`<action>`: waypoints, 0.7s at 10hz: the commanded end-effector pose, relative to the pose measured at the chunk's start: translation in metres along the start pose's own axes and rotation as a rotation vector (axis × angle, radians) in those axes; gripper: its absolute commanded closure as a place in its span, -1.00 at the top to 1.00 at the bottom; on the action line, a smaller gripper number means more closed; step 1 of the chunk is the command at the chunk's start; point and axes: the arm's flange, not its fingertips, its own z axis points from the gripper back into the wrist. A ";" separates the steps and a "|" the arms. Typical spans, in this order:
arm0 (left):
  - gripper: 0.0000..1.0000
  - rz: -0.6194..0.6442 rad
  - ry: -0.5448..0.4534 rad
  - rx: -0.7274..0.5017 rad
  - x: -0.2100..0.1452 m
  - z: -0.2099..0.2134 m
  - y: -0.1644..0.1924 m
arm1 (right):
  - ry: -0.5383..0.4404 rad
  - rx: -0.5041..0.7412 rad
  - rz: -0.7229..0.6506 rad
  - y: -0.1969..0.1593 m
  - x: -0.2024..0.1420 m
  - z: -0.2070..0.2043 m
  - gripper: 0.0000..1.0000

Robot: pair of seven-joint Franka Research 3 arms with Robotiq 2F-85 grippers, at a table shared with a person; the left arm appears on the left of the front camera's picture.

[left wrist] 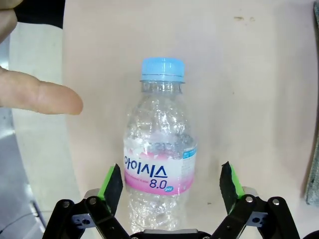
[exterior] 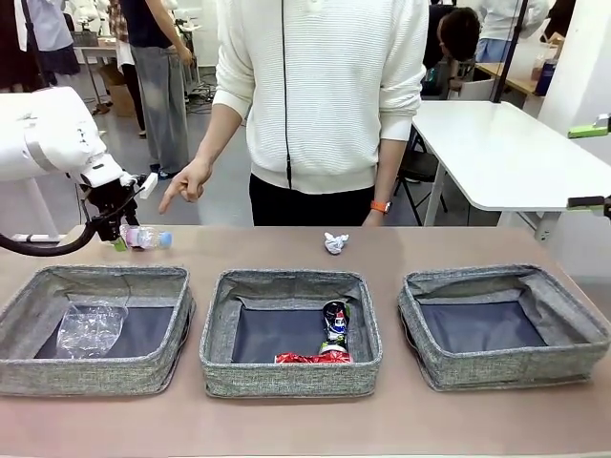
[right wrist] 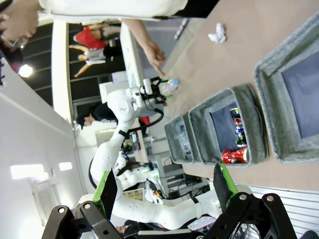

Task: Sort the waste into the appropriate baskets.
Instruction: Pick up the waste item pointed out by the person.

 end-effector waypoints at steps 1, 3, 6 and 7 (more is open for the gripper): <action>1.00 0.006 0.025 -0.009 -0.004 0.006 0.008 | 0.002 0.005 0.017 -0.001 0.000 0.000 1.00; -0.10 0.000 0.020 0.032 -0.002 0.007 0.006 | 0.002 0.005 0.017 -0.001 0.000 0.000 1.00; -1.00 -0.002 0.035 0.040 -0.002 0.007 0.004 | 0.002 0.005 0.017 -0.001 0.000 0.000 1.00; -1.00 -0.005 0.030 0.038 -0.003 0.006 0.003 | 0.002 0.005 0.017 -0.001 0.000 0.000 1.00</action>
